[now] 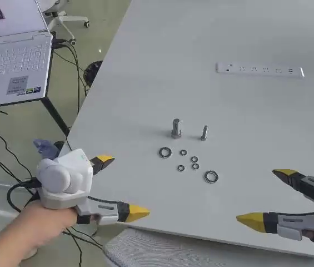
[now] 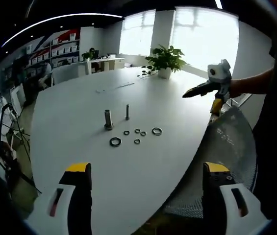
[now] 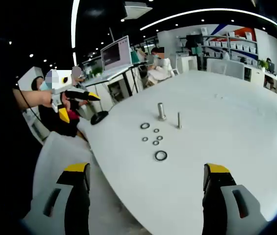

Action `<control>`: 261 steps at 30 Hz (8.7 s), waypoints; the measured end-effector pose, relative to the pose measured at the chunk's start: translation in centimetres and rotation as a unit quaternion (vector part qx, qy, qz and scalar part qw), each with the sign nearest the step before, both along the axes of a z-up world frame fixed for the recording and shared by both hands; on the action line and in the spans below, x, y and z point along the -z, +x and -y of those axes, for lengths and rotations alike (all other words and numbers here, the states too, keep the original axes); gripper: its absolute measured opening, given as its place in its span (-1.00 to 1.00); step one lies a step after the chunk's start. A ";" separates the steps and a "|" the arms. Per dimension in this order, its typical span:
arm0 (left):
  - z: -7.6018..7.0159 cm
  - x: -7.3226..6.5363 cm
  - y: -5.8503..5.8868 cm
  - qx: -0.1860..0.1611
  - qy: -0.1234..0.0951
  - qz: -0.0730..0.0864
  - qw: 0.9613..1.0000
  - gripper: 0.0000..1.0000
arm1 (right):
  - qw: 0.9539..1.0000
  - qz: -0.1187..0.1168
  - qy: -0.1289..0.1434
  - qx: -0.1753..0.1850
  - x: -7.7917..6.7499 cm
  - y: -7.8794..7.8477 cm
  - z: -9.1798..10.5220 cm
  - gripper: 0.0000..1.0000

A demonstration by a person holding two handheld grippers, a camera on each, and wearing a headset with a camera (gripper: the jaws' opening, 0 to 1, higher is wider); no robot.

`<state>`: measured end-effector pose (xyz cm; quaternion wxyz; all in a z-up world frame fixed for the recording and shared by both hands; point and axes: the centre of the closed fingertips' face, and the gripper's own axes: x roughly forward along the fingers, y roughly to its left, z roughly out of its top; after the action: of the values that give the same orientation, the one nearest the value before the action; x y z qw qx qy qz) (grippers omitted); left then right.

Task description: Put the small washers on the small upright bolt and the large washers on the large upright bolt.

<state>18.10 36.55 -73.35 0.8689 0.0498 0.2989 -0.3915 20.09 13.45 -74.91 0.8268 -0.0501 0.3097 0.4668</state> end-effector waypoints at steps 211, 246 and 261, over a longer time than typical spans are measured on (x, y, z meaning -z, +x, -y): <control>0.9 3.4 2.5 0.026 0.000 -0.013 1.000 0.80 | 0.900 -0.018 -0.353 -0.254 11.6 13.1 -18.6 -0.50; -0.1 2.8 1.6 0.012 -0.012 -0.017 1.000 0.69 | 0.859 -0.041 -0.407 -0.307 11.6 12.6 -17.4 -0.57; 0.0 2.9 2.0 0.015 0.006 -0.003 1.000 0.83 | 0.873 -0.055 -0.391 -0.286 9.3 13.0 -15.9 -0.57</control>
<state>20.07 36.52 -76.29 0.8617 0.0584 0.3033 -0.4027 33.05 29.39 -84.23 0.5517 -0.4302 0.4842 0.5255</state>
